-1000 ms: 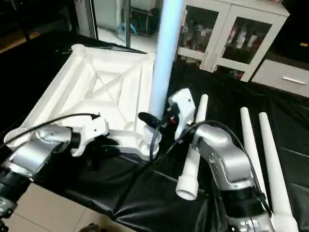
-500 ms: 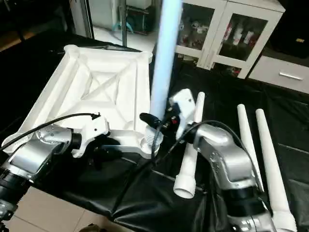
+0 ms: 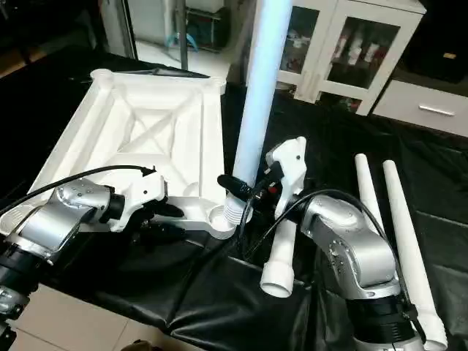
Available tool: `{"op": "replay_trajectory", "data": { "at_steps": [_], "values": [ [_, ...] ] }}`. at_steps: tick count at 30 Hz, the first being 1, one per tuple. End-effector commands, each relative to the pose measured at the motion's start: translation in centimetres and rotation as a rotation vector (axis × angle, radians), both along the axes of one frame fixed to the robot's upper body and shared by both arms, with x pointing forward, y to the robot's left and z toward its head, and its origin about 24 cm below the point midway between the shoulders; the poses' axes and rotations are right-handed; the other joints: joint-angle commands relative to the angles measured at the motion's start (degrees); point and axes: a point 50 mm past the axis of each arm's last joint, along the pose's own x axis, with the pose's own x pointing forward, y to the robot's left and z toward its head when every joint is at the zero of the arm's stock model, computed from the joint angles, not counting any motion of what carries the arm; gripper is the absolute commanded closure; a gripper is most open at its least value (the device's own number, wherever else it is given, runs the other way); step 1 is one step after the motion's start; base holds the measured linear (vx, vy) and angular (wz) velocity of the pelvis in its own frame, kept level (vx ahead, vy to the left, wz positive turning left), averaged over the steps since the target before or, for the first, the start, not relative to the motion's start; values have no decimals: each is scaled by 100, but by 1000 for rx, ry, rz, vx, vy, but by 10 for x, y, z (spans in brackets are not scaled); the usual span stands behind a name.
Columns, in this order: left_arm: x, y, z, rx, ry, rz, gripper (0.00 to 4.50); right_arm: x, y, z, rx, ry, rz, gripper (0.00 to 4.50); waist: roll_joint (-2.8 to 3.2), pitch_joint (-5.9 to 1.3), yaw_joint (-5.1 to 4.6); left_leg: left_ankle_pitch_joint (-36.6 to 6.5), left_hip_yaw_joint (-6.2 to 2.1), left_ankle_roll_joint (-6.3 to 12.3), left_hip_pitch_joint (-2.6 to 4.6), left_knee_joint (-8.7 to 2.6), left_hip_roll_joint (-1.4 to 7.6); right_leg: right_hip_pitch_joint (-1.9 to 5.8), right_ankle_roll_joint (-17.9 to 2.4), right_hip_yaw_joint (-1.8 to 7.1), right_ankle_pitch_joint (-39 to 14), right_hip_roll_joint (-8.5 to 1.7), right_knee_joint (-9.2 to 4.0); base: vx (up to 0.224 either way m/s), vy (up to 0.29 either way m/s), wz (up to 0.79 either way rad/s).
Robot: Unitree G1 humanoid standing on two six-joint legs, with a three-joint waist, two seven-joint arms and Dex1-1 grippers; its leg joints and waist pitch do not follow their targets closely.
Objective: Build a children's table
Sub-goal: Insert table leg to table base
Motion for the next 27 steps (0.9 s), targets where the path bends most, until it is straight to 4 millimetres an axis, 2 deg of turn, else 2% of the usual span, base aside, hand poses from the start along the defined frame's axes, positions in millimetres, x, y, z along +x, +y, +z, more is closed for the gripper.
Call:
{"op": "replay_trajectory", "data": {
  "at_steps": [1, 4, 5, 6, 8, 9, 11, 12, 13, 15, 16, 17, 19, 22, 25, 27],
  "values": [
    [1, -2, -3, 21, 1, -13, 238, -3, -4, 5, 3, -15, -11, 268, 128, -401, -6, -1133, 12, -161, 126, -514, 98, 276, -1376, 91, -439, -122, -303, 0, 0, 0],
    [3, -3, -10, 23, 5, 1, 256, -5, -3, 6, 5, -10, -5, 268, 126, -390, 0, -1209, 15, -124, 131, -520, 109, 271, -1392, 93, -546, -128, -320, 0, 0, 0],
    [3, -3, -11, 20, 9, 3, 256, -5, -3, 6, 5, -9, -2, 268, 107, -386, -7, -1245, 21, -115, 128, -522, 105, 267, -1373, 96, -625, -123, -336, 0, 0, 0],
    [3, -3, -12, 19, 13, 3, 274, -6, -2, 6, 5, -7, 1, 268, 116, -380, -4, -1366, 12, -135, 126, -535, 109, 264, -1305, 102, -888, -135, -351, 0, 0, 0],
    [3, -3, -12, 17, 16, 0, 277, -6, -2, 6, 4, -6, 2, 268, 122, -372, -8, -1469, 7, -166, 128, -543, 114, 252, -1259, 106, -1076, -143, -369, 0, 0, 0],
    [3, -3, -12, 15, 17, 3, 300, -6, -2, 7, 4, -5, 5, 268, 127, -370, -11, -1567, 4, -194, 137, -548, 116, 238, -1219, 107, -1238, -144, -386, 0, 0, 0],
    [3, 0, -12, 10, 18, 13, 310, -6, -1, 8, 3, -3, 12, 268, 124, -369, -15, -1627, -2, -217, 137, -555, 117, 231, -1180, 108, -1354, -145, -396, 0, 0, 0],
    [3, 1, -12, 10, 19, 13, 313, -6, -1, 8, 3, -3, 13, 268, 107, -374, -13, -1586, -6, -215, 131, -555, 119, 234, -1168, 107, -1337, -149, -389, 0, 0, 0],
    [3, 1, -11, 10, 19, 13, 330, -6, -1, 8, 3, -3, 13, 268, 117, -374, -15, -1552, -5, -215, 133, -556, 120, 226, -1165, 105, -1283, -142, -387, 0, 0, 0],
    [2, 4, -11, 13, 23, 15, 344, -6, 0, 8, 2, -1, 20, 268, 71, -379, -16, -1463, 2, -181, 119, -549, 118, 234, -1179, 105, -1174, -142, -380, 0, 0, 0],
    [2, 4, -11, 13, 23, 15, 358, -6, 0, 8, 2, -1, 20, 268, 89, -383, -9, -1399, 3, -163, 119, -546, 117, 237, -1191, 106, -1119, -147, -369, 0, 0, 0],
    [2, 5, -12, 15, 25, 17, 358, -5, 1, 8, 3, 0, 23, 268, 79, -386, -8, -1333, 7, -141, 117, -539, 116, 237, -1203, 106, -1057, -144, -363, 0, 0, 0],
    [0, 7, -13, 17, 29, 18, 385, -4, 3, 8, 4, 0, 29, 268, 82, -386, -11, -1271, 7, -120, 111, -540, 116, 242, -1217, 104, -994, -144, -354, 0, 0, 0],
    [-2, 11, -14, 28, 32, 24, 402, -1, 5, 8, 6, -2, 35, 268, 56, -379, -27, -1315, 10, -117, 112, -545, 119, 235, -1214, 102, -1088, -147, -362, 0, 0, 0],
    [-4, 14, -14, 34, 33, 25, 432, 2, 7, 9, 9, -5, 40, 268, 67, -379, -31, -1317, 7, -127, 110, -548, 121, 233, -1191, 108, -1135, -153, -363, 0, 0, 0],
    [-5, 15, -14, 36, 36, 25, 439, 5, 9, 10, 13, -7, 47, 268, 24, -389, -42, -1223, 6, -103, 90, -545, 115, 248, -1207, 100, -1029, -152, -345, 0, 0, 0]
  ]
}}
